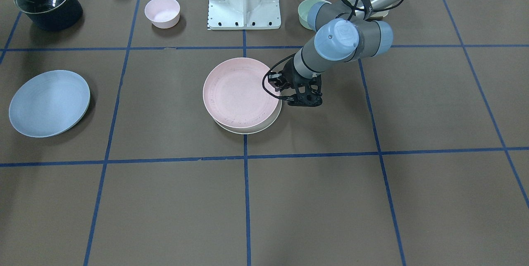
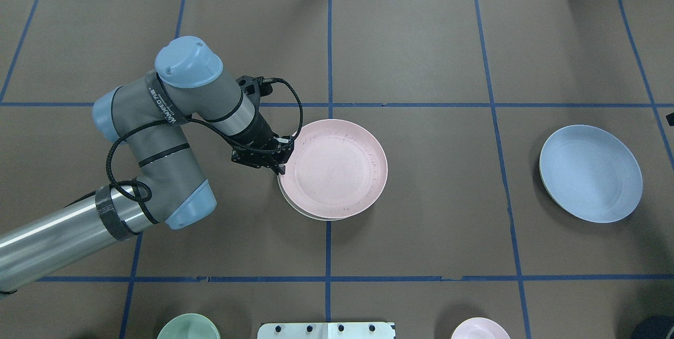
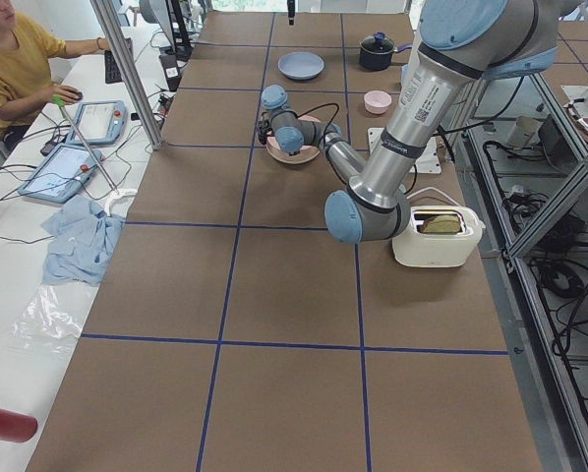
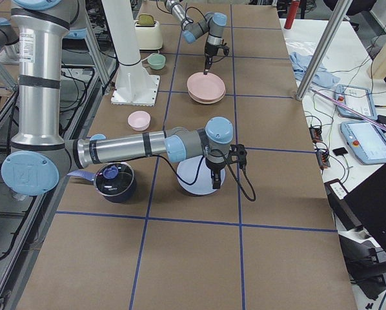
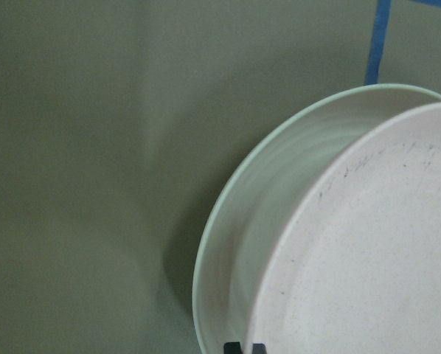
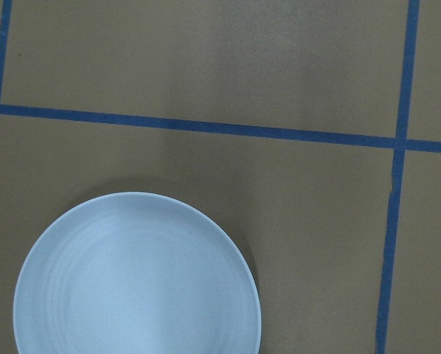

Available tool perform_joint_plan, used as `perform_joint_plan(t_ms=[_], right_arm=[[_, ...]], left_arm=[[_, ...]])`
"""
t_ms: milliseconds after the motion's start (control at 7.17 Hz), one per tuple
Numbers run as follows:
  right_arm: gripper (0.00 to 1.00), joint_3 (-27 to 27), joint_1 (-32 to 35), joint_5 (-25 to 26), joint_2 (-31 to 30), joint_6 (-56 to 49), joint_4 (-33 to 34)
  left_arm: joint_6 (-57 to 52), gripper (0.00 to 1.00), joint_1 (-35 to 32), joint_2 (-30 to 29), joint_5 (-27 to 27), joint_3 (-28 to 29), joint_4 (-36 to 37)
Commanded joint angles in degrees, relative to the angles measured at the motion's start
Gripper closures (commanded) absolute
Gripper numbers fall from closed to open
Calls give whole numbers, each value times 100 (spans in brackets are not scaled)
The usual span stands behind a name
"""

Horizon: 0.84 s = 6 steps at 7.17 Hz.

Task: Stack three plates with pink and blue
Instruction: 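Carry the pink plate over the cream plate and lower it on top, then open the left gripper and withdraw it while the right gripper reaches the blue plate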

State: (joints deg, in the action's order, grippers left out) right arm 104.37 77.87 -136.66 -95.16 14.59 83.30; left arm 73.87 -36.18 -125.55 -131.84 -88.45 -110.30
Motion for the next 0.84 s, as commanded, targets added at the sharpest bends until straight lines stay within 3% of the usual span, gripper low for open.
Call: perform_joint_plan(t_ms=[0, 140, 279, 698], right_arm=[[0, -4, 0, 8, 7, 0, 2], [0, 4, 0, 8, 7, 0, 2], [0, -4, 0, 8, 7, 0, 2], [0, -39, -455, 139, 7, 419, -7]], left_arm=[[-4, 74, 6, 13, 1, 12, -27], [-4, 60, 6, 13, 1, 12, -27], [-4, 54, 6, 13, 1, -31, -27], [-4, 56, -457, 327, -25, -740, 61]])
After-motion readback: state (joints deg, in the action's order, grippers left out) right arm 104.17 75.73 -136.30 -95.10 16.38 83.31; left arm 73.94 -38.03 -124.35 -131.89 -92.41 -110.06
